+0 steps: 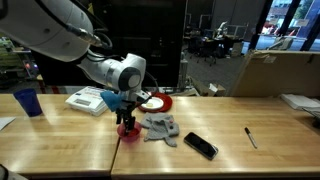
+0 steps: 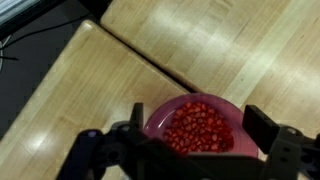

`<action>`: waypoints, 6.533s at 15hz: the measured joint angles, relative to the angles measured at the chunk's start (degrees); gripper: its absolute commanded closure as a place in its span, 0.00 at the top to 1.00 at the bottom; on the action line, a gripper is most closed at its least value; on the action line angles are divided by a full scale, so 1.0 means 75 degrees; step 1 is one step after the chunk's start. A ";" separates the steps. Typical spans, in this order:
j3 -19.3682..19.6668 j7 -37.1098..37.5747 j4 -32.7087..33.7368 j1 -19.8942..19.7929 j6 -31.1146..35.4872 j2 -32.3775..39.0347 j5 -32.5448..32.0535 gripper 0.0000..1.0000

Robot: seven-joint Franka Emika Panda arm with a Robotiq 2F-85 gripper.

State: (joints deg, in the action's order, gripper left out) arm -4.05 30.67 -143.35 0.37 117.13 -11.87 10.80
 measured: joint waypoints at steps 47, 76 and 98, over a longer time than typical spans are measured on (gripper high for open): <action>0.0373 -0.0774 -0.0302 -0.0220 0.0857 0.0268 0.0727 0.01; -0.0774 -0.6191 0.8751 0.1190 -0.3614 0.4665 -0.1640 0.01; -0.1679 -0.7176 1.1112 0.1486 -0.3159 0.6321 0.0790 0.01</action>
State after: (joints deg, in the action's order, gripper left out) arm -16.64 -23.15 -60.01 11.51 93.44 35.54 16.72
